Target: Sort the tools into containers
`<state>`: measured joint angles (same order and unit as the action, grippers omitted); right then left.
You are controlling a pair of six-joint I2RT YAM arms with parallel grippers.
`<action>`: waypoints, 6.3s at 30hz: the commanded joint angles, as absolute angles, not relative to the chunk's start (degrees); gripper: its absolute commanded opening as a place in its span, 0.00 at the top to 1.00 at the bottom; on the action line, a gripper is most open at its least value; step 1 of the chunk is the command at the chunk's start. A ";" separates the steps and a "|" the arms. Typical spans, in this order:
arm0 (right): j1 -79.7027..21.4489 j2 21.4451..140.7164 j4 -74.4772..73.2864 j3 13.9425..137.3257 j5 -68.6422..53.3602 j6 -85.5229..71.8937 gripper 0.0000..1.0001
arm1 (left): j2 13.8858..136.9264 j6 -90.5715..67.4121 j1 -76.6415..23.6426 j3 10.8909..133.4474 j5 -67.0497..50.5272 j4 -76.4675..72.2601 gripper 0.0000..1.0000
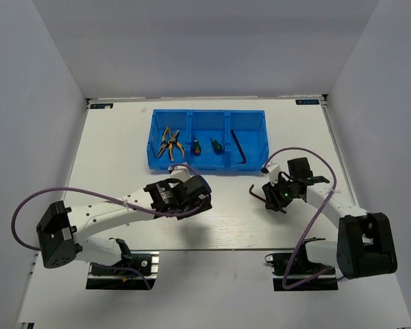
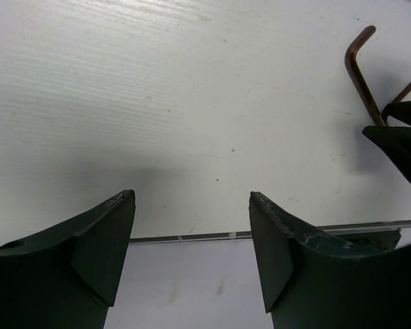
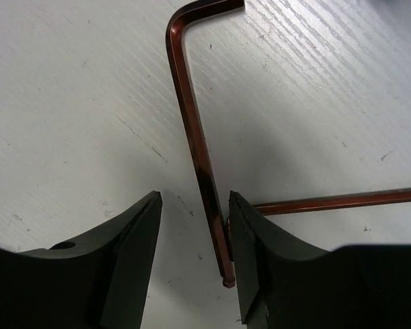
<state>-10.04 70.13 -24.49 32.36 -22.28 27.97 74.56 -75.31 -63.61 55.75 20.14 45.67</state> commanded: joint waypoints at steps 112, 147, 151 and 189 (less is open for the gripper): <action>-11.25 91.49 -40.87 56.26 7.64 -12.21 0.58 | 59.24 -51.86 -63.98 43.95 14.24 25.49 0.16; -8.87 71.48 -32.09 55.46 -1.71 -6.52 1.00 | 59.77 -52.38 -63.98 46.14 17.40 27.52 0.15; -10.10 69.78 -27.34 57.47 -15.53 -3.34 1.00 | 59.77 -51.86 -63.98 46.14 17.40 26.20 0.15; -17.93 101.53 -39.02 91.68 -18.01 3.07 0.50 | 53.71 -55.89 -62.93 43.69 24.34 29.71 0.06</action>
